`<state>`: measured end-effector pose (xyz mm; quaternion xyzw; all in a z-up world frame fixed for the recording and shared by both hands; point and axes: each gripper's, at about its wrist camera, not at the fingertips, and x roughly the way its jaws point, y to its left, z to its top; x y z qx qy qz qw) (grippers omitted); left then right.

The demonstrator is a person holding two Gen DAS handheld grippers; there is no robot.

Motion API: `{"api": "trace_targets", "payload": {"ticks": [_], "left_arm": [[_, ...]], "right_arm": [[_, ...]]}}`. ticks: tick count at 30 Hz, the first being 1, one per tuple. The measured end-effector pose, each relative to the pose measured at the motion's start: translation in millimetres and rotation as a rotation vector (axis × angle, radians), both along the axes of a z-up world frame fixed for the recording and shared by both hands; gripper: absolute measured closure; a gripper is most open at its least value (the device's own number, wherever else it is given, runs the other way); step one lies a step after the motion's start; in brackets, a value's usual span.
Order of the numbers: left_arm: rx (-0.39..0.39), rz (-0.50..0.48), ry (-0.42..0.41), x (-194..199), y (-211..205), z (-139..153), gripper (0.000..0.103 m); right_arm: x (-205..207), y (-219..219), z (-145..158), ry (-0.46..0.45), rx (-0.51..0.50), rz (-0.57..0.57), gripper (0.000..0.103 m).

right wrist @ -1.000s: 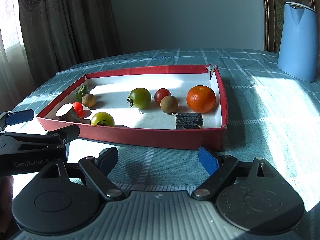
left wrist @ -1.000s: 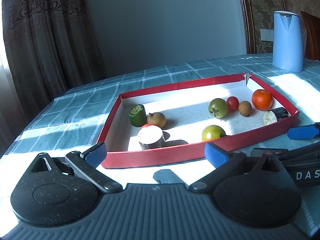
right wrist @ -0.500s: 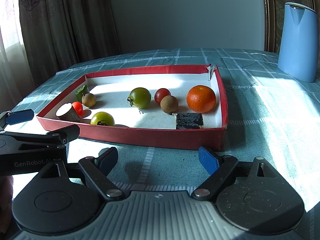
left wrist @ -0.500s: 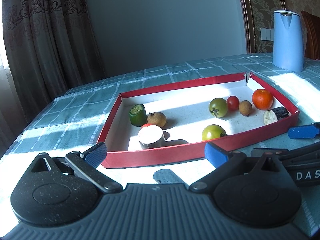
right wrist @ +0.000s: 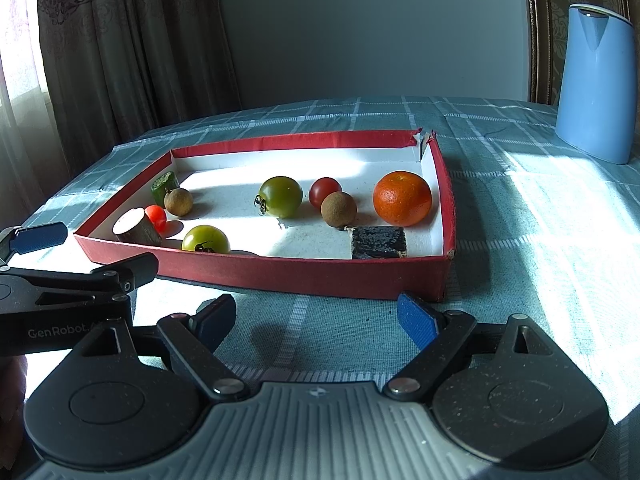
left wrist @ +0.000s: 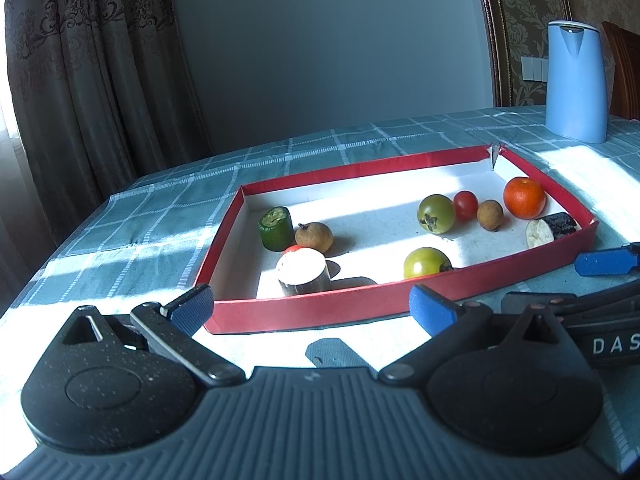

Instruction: Organize fruits

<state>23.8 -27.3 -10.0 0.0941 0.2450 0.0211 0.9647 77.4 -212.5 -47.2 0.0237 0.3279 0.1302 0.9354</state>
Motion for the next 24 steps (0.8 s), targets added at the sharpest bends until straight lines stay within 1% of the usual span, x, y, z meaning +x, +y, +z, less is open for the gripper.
{"api": "trace_targets", "payload": {"ticks": [16, 24], "left_arm": [[0.019, 0.005, -0.02, -2.5, -2.4, 0.5, 0.0], [0.017, 0.008, -0.023, -3.0, -1.5, 0.9, 0.0]], "right_arm": [[-0.4, -0.7, 0.5, -0.001, 0.001, 0.0, 0.015], [-0.5, -1.1, 0.6, -0.001, 0.0, 0.0, 0.015]]}}
